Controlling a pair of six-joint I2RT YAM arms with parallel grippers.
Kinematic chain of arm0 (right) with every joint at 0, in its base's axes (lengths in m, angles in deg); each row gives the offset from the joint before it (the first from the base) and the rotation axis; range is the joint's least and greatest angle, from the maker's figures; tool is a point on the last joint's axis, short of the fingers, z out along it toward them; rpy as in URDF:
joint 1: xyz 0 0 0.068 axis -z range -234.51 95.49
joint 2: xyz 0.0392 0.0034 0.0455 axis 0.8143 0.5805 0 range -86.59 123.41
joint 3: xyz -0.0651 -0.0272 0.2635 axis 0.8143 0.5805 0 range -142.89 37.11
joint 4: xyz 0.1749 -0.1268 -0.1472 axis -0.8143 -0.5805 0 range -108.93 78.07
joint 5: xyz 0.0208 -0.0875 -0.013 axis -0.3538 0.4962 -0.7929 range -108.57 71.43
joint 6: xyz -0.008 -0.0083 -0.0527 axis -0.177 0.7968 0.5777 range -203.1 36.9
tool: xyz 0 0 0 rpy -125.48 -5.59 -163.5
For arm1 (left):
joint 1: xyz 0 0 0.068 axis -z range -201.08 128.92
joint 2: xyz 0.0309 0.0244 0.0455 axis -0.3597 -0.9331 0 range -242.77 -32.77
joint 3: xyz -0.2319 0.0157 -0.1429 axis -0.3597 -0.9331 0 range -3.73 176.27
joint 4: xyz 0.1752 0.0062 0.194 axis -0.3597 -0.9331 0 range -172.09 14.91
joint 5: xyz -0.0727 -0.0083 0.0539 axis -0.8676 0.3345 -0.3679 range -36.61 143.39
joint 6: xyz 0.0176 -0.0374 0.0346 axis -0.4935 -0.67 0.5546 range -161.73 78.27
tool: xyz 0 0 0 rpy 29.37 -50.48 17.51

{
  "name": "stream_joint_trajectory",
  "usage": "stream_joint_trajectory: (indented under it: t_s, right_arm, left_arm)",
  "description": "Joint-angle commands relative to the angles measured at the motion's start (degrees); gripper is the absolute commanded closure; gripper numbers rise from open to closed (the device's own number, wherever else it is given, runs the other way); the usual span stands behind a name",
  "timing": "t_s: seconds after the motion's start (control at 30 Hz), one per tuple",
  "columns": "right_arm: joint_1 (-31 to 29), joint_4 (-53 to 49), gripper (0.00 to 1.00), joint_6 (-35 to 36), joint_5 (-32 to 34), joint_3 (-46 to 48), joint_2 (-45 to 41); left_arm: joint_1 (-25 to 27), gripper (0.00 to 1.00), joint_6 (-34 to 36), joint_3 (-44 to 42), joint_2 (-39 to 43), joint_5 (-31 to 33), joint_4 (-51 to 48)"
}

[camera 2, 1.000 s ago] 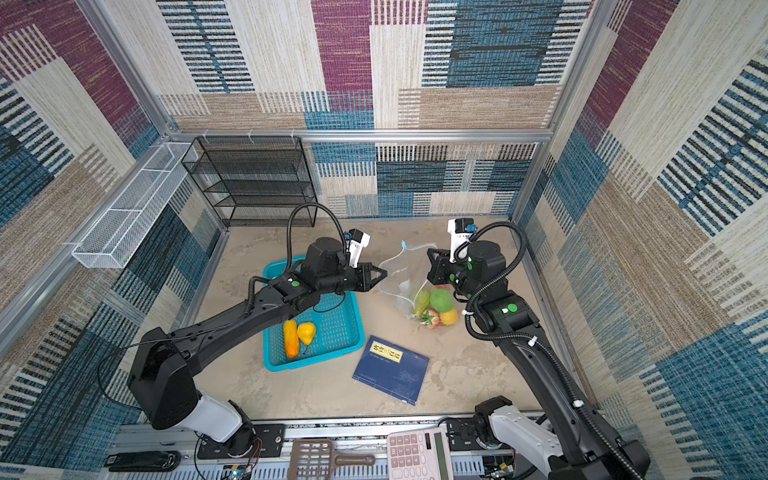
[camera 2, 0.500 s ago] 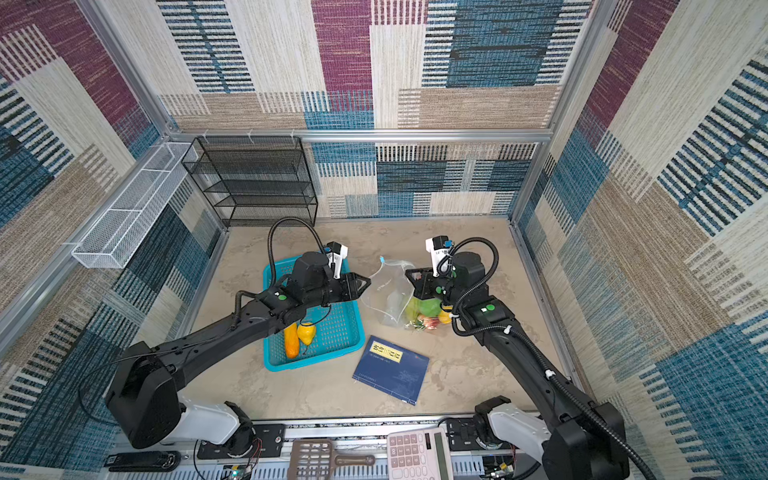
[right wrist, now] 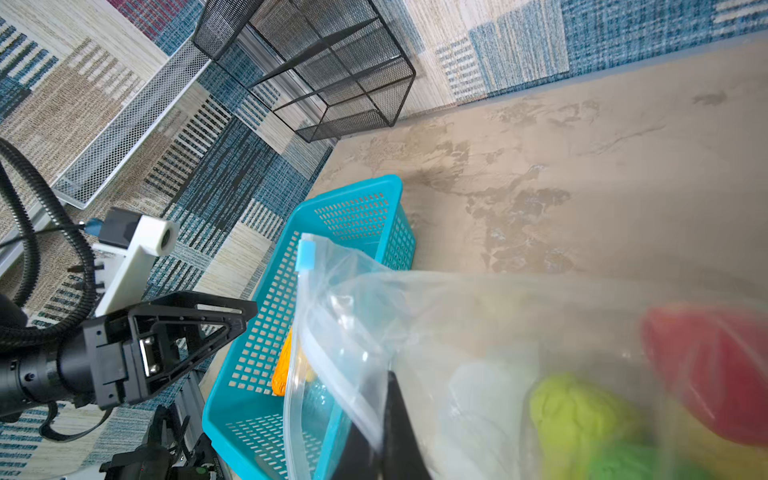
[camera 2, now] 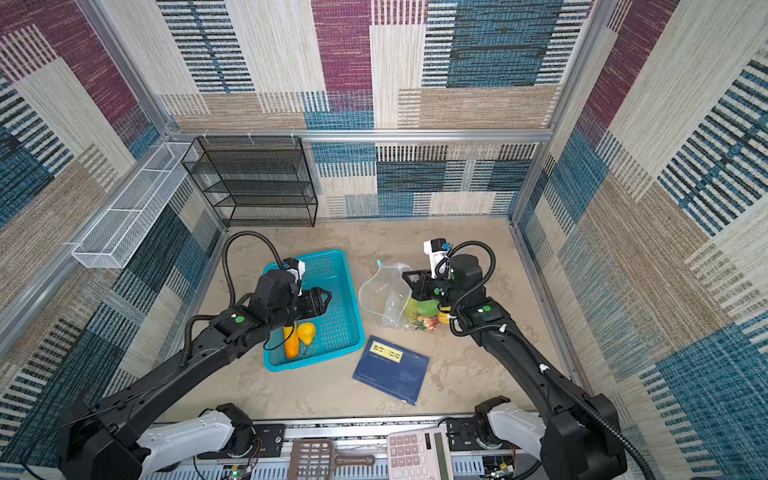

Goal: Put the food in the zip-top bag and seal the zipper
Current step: 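Lower the left gripper into the basket and grasp the round yellow fruit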

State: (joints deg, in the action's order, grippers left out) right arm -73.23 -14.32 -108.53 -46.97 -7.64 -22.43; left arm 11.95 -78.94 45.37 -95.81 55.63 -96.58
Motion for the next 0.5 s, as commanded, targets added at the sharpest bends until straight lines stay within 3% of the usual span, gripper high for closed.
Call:
stream_joint_trajectory:
  t_s: [0.0,0.17,0.47]
  right_arm:
    - [0.0,2.7,1.00,-0.8,-0.5,0.4,0.2]
    - [0.0,2.5,1.00,-0.9,-0.4,0.3,0.7]
    - [0.0,2.3,1.00,-0.9,0.0,1.1,0.4]
  left_arm:
    - [-0.8,0.33,1.0,-3.0,2.2,4.1,-7.1]
    - [-1.8,0.30,0.2,-5.8,1.7,5.1,-7.8]
    - [-2.7,0.28,1.0,-5.8,-6.8,7.3,-7.3]
